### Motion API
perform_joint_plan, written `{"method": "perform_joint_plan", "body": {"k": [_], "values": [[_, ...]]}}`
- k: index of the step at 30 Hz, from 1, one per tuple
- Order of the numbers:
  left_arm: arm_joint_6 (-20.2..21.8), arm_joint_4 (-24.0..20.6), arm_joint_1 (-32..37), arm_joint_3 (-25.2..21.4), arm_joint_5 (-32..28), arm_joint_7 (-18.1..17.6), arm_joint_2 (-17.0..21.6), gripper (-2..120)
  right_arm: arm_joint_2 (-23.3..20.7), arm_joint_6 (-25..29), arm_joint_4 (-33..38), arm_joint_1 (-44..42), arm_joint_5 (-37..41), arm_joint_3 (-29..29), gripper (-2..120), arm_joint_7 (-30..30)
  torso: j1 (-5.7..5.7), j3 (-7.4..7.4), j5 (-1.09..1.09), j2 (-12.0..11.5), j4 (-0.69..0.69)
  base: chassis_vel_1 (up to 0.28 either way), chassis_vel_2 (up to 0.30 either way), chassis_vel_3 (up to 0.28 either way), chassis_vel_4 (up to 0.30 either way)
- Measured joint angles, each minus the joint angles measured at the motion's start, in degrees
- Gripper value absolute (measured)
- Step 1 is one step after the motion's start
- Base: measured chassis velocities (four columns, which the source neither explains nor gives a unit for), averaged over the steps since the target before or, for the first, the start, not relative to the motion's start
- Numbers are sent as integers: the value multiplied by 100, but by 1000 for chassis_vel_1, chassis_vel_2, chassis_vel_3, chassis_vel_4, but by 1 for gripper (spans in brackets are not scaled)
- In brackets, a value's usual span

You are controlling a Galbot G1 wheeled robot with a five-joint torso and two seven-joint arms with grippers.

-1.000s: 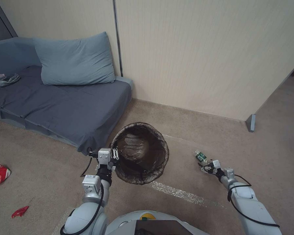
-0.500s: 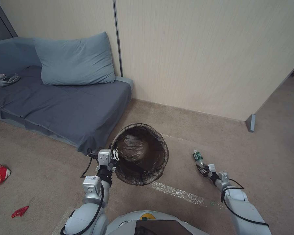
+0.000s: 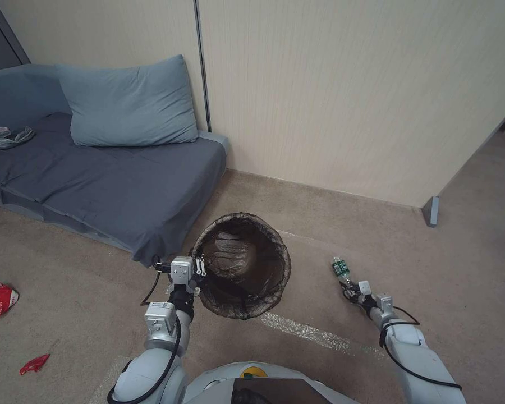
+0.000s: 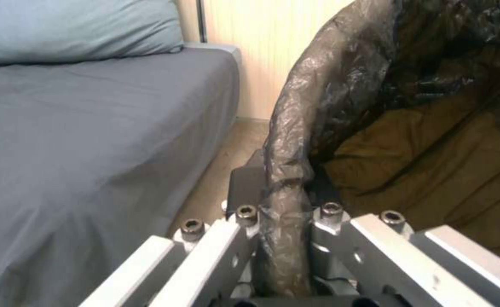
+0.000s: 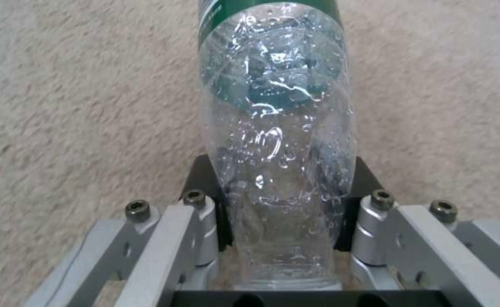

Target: Pick up the trash bin, then pick up the garbage from the floor and place it into the trash bin.

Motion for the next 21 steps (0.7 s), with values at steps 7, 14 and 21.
{"method": "perform_joint_plan", "body": {"k": [7,14,21], "values": [[0,38,-21,8,-1,-18,3,3,55,42,474,-151,211,-26,30,260,0,0,0,0,1,0,0,0,0],[23,150,-58,106,-1,-64,3,3,176,341,2410,-804,688,-131,30,414,0,0,-1,0,2,0,0,0,0],[157,235,-70,191,-104,-118,54,3,152,437,4123,-1376,1327,-290,30,114,0,0,1,0,0,0,0,0,0]]}}
